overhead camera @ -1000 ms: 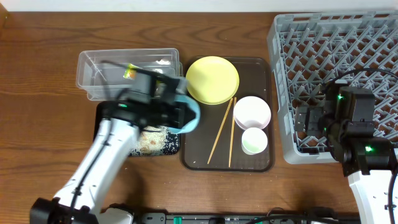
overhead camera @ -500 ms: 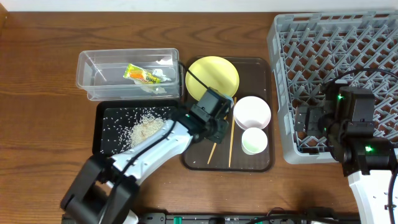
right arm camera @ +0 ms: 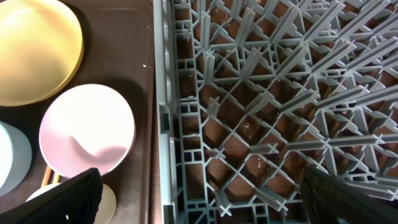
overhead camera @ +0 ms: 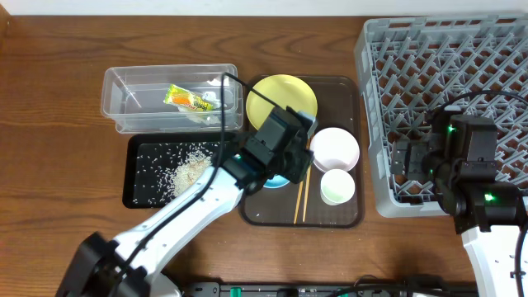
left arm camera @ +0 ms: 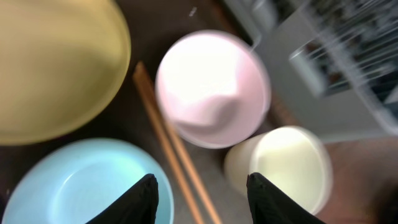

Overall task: Sort waste into correct bins and load items into the dishwasher rack
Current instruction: 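Grasp the white cup with the left gripper and lift it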

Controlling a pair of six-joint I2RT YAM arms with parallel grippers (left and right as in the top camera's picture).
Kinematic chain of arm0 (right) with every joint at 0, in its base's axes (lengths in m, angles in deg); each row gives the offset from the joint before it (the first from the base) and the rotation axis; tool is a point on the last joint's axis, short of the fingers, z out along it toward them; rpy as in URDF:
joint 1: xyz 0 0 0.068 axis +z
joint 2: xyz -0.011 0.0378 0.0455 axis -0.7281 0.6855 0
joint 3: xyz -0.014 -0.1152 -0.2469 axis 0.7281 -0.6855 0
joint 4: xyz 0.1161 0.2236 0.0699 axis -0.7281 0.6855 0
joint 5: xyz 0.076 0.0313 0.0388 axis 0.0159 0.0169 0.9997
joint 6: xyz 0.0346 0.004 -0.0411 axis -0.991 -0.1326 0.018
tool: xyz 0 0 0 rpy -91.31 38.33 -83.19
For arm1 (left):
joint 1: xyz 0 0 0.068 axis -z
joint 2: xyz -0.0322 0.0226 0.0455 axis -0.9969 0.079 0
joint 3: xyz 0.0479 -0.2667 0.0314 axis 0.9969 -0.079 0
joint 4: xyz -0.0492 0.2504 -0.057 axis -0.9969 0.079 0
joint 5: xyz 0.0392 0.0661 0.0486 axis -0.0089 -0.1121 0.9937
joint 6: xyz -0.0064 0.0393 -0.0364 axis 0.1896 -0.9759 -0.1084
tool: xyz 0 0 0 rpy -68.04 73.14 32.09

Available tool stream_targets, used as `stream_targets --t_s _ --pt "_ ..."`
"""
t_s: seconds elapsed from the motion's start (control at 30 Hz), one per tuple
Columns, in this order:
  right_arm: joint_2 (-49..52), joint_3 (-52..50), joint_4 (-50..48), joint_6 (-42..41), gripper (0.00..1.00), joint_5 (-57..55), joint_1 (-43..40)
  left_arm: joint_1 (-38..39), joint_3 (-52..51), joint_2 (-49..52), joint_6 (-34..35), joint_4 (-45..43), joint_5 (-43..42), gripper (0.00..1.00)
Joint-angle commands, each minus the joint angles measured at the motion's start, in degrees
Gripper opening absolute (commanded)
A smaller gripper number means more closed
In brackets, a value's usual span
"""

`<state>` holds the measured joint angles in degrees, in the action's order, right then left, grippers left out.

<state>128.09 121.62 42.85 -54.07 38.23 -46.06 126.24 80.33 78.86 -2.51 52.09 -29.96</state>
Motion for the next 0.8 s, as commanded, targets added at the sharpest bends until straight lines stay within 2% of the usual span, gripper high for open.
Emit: stream_targets --t_s 0.0,0.17,0.43,0.47,0.6,0.67,0.77 --pt "-0.20 1.20 0.07 0.33 0.99 0.28 0.81 1.01 0.33 1.05 1.40 0.15 -1.75 0.50" --pt "-0.20 1.20 0.07 0.31 0.99 0.28 0.81 3.10 0.00 5.35 4.17 -0.15 -1.75 0.49" --pt "-0.20 1.20 0.07 0.33 0.99 0.28 0.81 7.96 0.00 12.48 4.31 -1.84 -1.92 0.47" --pt "-0.20 1.20 0.11 0.33 0.99 0.28 0.81 8.26 0.00 13.07 4.31 -1.81 -1.95 0.42" --pt "-0.20 1.20 0.35 0.33 0.99 0.28 0.81 8.24 0.02 13.81 4.31 -1.86 -1.84 0.13" --pt "-0.20 1.20 0.46 0.33 0.99 0.28 0.81 7.80 0.31 13.29 4.33 -1.77 -1.75 0.08" --pt "-0.20 1.20 0.48 0.33 0.99 0.28 0.81 6.69 0.79 10.78 5.31 -1.14 -1.77 0.06"
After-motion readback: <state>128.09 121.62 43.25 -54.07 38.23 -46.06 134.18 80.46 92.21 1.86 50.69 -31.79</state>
